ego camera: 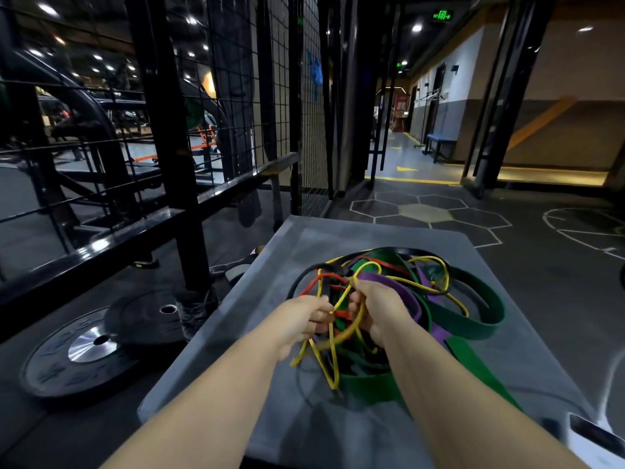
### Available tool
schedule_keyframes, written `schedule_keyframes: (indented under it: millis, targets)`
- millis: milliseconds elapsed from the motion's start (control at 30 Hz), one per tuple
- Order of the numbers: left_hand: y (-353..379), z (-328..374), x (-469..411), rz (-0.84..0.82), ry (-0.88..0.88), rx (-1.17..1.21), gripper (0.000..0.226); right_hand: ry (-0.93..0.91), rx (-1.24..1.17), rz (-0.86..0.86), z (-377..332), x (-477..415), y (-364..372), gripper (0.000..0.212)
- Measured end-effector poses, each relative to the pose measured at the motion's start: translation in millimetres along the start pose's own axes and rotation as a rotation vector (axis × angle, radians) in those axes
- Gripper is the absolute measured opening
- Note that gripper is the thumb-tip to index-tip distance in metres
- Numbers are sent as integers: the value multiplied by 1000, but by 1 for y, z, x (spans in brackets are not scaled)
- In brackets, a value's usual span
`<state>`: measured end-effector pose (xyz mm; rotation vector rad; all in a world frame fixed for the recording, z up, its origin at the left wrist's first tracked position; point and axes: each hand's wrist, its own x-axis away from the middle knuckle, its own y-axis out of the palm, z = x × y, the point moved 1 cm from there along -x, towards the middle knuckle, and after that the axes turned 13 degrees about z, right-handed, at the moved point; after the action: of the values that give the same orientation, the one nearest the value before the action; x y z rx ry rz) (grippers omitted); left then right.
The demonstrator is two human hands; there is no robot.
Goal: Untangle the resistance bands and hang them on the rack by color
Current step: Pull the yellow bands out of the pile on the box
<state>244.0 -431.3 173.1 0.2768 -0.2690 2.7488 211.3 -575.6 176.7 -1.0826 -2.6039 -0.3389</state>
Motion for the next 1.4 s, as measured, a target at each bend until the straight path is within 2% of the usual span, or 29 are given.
schedule_keyframes:
  millis: [100, 200, 300, 400, 467, 567, 633, 700, 767, 867, 900, 1000, 1067, 1100, 1167, 1267, 1400]
  targets:
    - [6, 4, -9, 60, -90, 52, 42, -195, 192, -180, 0, 19, -7, 22]
    - [17, 15, -13, 91, -154, 119, 38, -344, 342, -384, 9, 34, -14, 20]
    - [25, 27, -11, 18, -274, 262, 32, -320, 462, -518, 15, 41, -23, 16]
    - [27, 31, -12, -8, -349, 405, 31, -250, 436, -535, 16, 38, -36, 13]
    - [27, 33, -9, -5, -275, 335, 29, -176, 364, -448, 14, 33, -40, 7]
    - [25, 35, 5, 5, -76, 136, 18, 24, 107, -243, 10, 17, -36, 31]
    - [24, 36, 16, -42, 10, 97, 14, 96, 5, -233, 2, 12, -28, 43]
    - [20, 40, 23, -57, 86, 117, 15, 111, -21, -244, -8, 9, -21, 43]
    - [12, 52, 24, -24, 178, 135, 19, 7, 71, -192, -23, 8, -13, 33]
    - [-1, 91, 22, 37, 356, 133, 22, -384, 367, -64, -49, 4, -9, 24]
    - [-6, 107, 21, 59, 413, 129, 24, -471, 396, -59, -58, 5, -7, 26]
    - [-9, 150, 21, 112, 537, 100, 28, -509, 267, -260, -77, 15, 1, 65]
    - [-4, 171, 21, 122, 577, 107, 27, -532, 201, -403, -83, 25, 11, 79]
    - [-1, 180, 21, 129, 582, 121, 26, -550, 194, -445, -86, 30, 15, 77]
    - [4, 193, 21, 143, 589, 149, 27, -580, 200, -442, -89, 37, 20, 62]
    - [6, 204, 20, 177, 608, 108, 24, -666, 159, -318, -95, 40, 24, 31]
    - [2, 211, 22, 188, 619, 110, 20, -818, 182, -195, -114, 41, 23, 15]
